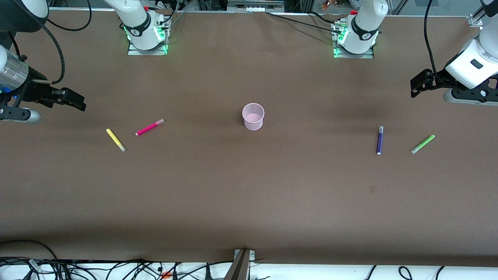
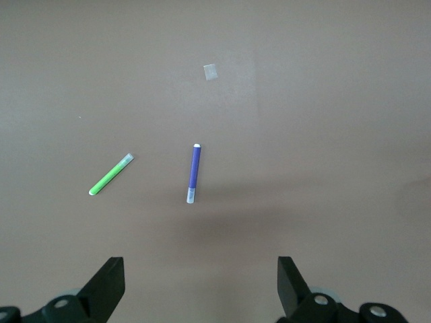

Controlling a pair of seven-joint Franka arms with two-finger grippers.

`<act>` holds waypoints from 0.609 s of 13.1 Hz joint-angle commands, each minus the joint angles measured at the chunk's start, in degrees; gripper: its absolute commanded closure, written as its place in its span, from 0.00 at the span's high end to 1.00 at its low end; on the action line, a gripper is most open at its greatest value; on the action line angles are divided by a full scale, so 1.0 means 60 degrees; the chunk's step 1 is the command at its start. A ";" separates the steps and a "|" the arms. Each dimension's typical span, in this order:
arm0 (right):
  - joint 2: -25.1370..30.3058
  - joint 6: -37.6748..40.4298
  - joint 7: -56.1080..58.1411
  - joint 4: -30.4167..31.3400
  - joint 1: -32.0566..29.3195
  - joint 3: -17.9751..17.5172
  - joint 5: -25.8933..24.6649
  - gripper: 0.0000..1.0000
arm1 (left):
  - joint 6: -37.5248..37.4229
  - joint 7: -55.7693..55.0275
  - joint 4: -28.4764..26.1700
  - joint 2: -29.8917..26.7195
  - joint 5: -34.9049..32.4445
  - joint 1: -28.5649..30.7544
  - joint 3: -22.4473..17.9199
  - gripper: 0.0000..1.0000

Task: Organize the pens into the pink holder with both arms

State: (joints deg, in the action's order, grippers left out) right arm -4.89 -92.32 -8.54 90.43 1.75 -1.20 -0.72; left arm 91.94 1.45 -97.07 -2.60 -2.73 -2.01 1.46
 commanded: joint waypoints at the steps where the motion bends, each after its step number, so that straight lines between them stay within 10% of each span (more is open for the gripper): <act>1: 0.0082 -0.0067 -0.0027 0.0060 0.0104 0.0083 0.0003 1.00 | -0.0162 0.0037 0.0343 0.0170 -0.0101 -0.0003 0.0005 1.00; 8: 0.0082 -0.0067 0.0017 0.0060 0.0104 0.0083 0.0003 1.00 | -0.1213 0.0270 0.0329 0.0199 -0.0101 -0.0119 0.0020 1.00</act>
State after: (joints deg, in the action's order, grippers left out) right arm -4.89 -92.32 -8.54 90.43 1.76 -1.20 -0.72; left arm 88.59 1.65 -97.04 -2.52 -2.73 -2.08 1.49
